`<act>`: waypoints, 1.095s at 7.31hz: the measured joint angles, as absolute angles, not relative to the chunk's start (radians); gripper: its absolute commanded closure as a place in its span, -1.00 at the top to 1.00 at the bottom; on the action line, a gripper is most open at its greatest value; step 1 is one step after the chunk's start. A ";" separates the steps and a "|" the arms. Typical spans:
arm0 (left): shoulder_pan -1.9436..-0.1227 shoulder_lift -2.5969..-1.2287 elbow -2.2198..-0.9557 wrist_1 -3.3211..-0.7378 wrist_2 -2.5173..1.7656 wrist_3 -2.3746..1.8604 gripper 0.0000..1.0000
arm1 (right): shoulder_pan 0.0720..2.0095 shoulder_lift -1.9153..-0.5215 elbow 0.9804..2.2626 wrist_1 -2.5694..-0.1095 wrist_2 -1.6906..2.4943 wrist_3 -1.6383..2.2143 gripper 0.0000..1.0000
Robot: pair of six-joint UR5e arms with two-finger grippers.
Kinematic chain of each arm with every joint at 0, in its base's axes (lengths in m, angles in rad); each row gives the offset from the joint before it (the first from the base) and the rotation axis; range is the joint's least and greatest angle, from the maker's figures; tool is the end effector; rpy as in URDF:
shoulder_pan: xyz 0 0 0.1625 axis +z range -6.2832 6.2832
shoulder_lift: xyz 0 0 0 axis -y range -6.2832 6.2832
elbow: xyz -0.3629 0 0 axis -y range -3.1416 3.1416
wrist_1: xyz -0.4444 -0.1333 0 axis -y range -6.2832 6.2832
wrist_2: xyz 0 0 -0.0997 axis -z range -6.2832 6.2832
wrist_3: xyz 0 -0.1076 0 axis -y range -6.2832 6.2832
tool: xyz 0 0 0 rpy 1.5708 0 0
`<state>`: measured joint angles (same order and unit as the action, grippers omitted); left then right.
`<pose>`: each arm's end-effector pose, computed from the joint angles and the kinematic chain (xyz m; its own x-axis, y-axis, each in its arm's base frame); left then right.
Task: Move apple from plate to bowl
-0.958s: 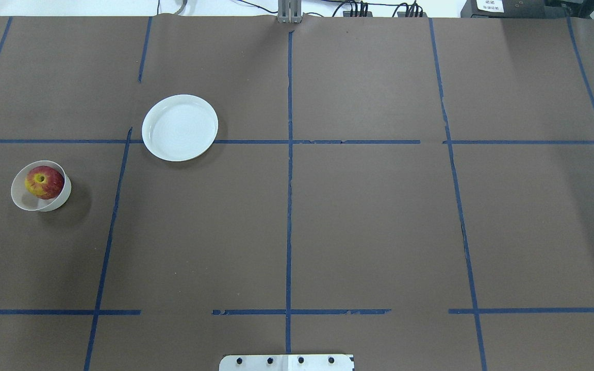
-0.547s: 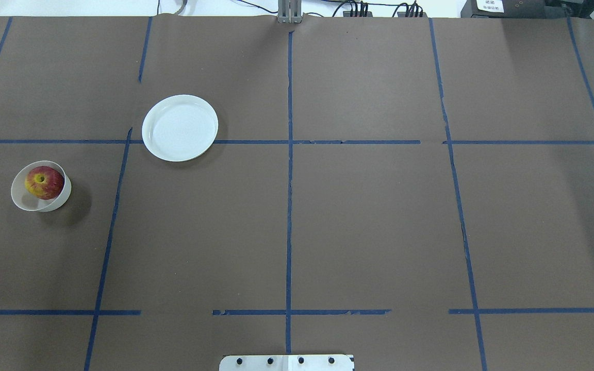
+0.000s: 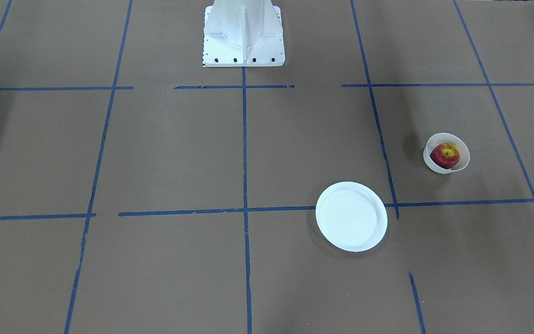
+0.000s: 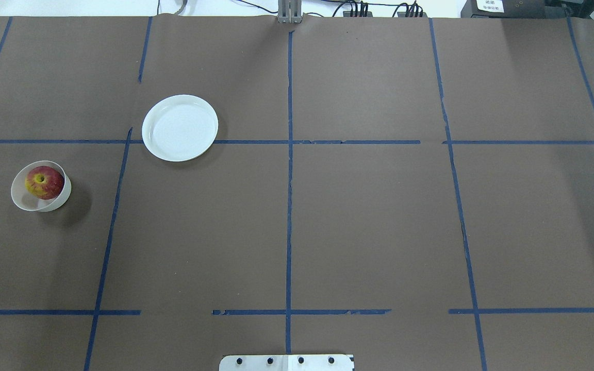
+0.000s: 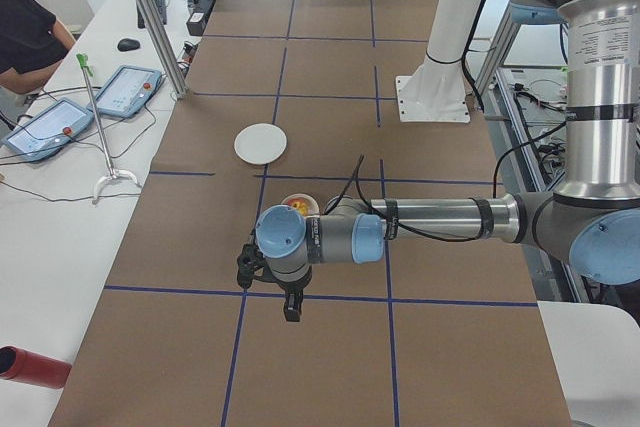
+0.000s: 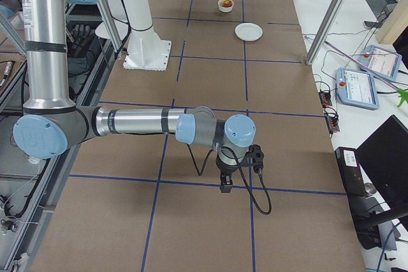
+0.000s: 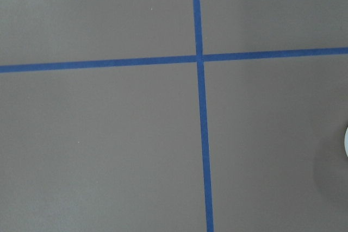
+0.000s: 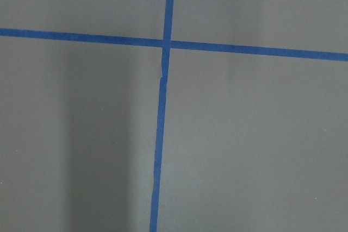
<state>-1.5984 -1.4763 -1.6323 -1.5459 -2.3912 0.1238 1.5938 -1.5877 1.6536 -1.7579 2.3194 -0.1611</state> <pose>-0.0685 -0.5035 0.6175 0.6787 0.0626 -0.7318 -0.0567 0.9979 0.0328 0.0722 -0.5252 0.5864 0.7248 -0.0613 0.6863 0.0946 0.9955 -0.0110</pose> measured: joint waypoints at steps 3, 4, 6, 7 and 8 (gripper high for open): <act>-1.598 -1.476 -1.635 -1.543 -2.371 0.149 1.00 | 1.594 -1.588 1.654 -1.758 2.319 -0.161 1.00; -1.598 -1.476 -1.635 -1.542 -2.370 0.150 1.00 | 1.594 -1.588 1.654 -1.758 2.319 -0.161 1.00; -1.598 -1.477 -1.634 -1.542 -2.370 0.150 1.00 | 1.594 -1.588 1.654 -1.758 2.319 -0.161 1.00; -1.599 -1.478 -1.634 -1.542 -2.370 0.149 1.00 | 1.594 -1.588 1.654 -1.758 2.319 -0.161 1.00; -1.599 -1.480 -1.634 -1.542 -2.370 0.148 1.00 | 1.594 -1.588 1.654 -1.758 2.319 -0.161 1.00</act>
<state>-1.5994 -1.4797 -1.6338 -1.5416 -2.3699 0.1480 1.5938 -1.5877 1.6537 -1.7579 2.3194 -0.1610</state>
